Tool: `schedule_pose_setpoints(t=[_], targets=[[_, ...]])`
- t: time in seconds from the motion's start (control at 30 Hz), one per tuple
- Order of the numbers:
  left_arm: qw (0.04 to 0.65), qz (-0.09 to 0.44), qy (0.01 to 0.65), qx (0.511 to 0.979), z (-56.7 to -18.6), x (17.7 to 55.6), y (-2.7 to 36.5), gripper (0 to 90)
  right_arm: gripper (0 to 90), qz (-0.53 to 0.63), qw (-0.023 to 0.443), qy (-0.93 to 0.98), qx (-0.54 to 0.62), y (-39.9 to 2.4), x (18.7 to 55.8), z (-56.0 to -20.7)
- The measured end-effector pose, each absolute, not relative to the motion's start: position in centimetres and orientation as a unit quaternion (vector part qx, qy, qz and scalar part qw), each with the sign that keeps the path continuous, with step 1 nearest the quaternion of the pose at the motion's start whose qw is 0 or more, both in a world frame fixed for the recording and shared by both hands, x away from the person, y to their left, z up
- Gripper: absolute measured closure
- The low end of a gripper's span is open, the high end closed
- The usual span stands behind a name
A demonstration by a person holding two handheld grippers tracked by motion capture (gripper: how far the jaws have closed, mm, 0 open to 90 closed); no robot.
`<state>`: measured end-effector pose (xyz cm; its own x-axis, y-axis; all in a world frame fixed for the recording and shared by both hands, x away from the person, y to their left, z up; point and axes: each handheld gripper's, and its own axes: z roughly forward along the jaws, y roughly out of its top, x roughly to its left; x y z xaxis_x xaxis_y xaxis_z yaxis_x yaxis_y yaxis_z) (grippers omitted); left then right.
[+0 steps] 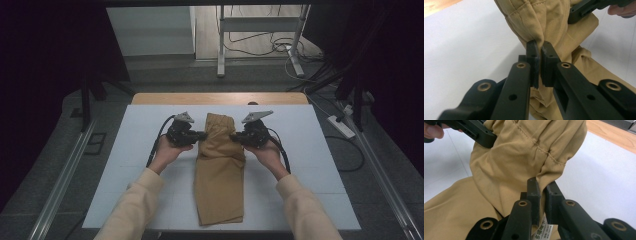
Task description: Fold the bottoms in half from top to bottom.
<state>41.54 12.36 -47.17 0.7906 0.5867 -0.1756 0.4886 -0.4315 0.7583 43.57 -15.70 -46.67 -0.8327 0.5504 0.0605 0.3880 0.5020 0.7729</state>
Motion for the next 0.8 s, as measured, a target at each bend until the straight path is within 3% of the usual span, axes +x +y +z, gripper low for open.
schedule_pose_setpoints(t=[0.8], targets=[[0.444, 0.048, 0.306, 0.841, -47.7, 38.5, 12.5, 85.7, 83.6, 0.422, 0.096, 0.864, 0.258, -16.1, 40.4, -46.4]])
